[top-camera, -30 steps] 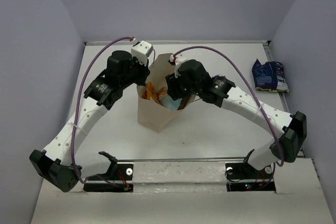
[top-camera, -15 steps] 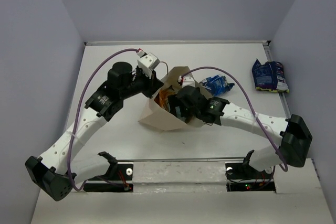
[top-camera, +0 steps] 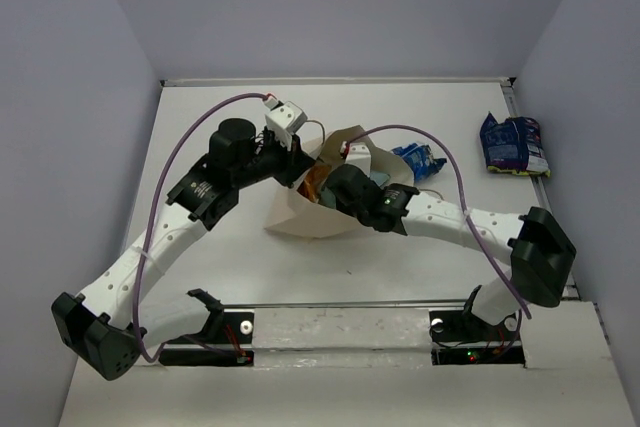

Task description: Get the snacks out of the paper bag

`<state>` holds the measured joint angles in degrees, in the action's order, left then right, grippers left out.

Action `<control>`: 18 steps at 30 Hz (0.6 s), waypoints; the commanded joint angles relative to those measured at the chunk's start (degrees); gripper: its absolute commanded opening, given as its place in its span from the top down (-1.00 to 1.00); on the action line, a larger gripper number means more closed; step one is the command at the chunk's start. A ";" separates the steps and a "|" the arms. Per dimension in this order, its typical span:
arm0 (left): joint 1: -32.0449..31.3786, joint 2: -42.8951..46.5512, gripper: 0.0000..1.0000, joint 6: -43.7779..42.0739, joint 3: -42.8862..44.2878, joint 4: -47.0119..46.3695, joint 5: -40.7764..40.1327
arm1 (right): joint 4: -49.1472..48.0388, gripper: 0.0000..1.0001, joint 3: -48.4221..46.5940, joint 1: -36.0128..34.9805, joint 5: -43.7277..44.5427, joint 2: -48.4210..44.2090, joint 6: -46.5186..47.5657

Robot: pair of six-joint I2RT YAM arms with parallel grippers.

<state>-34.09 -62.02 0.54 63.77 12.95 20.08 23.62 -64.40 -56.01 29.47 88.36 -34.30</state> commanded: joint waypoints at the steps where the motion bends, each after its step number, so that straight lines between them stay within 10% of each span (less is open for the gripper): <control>1: -0.28 0.50 1.00 0.08 -1.63 0.67 -1.26 | 4.50 0.35 0.33 0.02 7.43 -3.27 -2.52; 5: -0.28 0.41 1.00 -1.75 -1.89 0.23 -4.24 | 13.51 -0.39 -2.12 0.02 14.44 -5.74 -6.20; 18: -0.28 0.23 1.00 -2.03 -1.98 -0.73 -4.08 | 14.63 -0.86 -0.45 6.78 15.96 -7.51 -19.13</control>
<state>-34.83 -62.17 -0.14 62.59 10.79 17.06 37.74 -64.36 -51.33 39.07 79.59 -50.26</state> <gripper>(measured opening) 0.091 0.907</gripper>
